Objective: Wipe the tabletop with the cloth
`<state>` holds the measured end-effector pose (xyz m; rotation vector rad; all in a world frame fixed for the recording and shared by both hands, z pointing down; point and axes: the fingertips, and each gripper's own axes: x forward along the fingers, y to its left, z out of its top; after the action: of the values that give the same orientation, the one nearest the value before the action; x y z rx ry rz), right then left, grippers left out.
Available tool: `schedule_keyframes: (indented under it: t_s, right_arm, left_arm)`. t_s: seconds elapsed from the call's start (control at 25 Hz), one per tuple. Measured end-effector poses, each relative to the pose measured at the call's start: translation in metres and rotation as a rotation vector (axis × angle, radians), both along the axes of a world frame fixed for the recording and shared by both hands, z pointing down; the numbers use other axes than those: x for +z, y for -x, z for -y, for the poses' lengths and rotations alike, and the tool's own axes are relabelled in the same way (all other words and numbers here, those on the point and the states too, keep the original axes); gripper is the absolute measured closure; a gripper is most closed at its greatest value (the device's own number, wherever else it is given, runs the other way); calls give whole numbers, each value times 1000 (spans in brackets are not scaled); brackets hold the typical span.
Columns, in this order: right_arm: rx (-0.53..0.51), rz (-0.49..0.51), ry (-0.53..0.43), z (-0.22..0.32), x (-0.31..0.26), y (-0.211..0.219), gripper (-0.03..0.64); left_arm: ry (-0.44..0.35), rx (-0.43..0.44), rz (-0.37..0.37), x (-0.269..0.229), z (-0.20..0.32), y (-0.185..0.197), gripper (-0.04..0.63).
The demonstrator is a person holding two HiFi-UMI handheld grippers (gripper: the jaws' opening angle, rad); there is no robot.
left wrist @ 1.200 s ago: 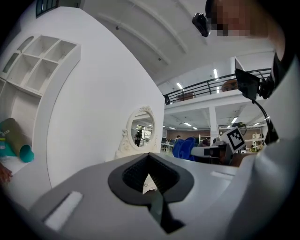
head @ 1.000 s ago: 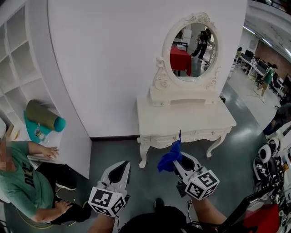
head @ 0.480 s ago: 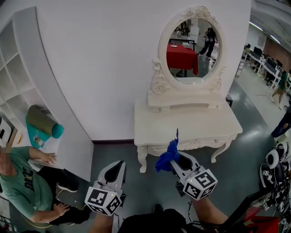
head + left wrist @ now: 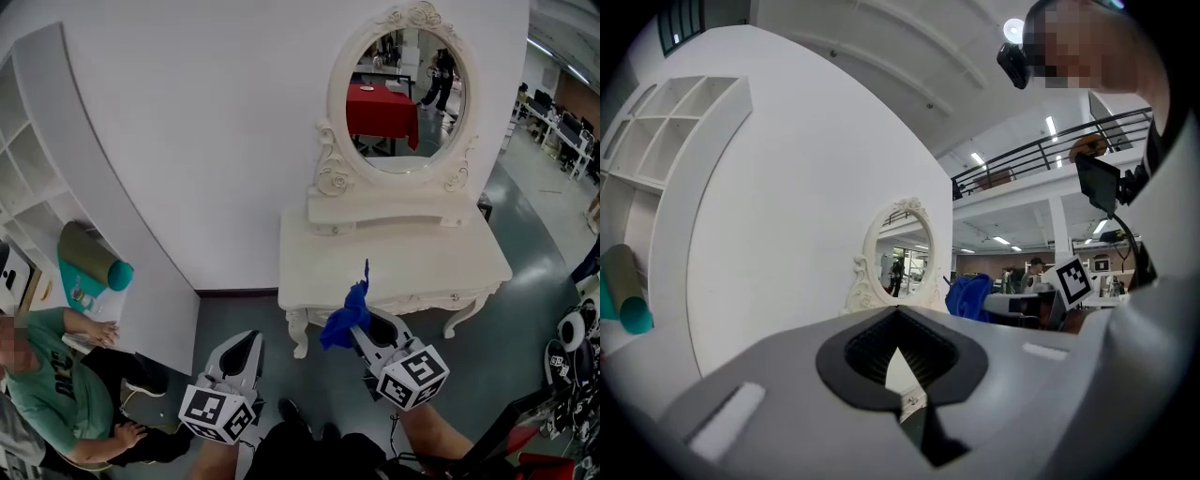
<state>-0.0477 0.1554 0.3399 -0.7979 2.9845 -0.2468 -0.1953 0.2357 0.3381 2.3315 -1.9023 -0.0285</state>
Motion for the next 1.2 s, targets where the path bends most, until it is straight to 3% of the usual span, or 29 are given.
schedule_keyframes:
  t_s: [0.56, 1.2]
  right_arm:
    - [-12, -58, 11, 73, 5, 82, 522]
    - [0, -132, 24, 153, 24, 168, 522]
  left_arm:
    - [-16, 16, -46, 8, 81, 79, 589]
    - [0, 35, -16, 28, 133, 155, 589]
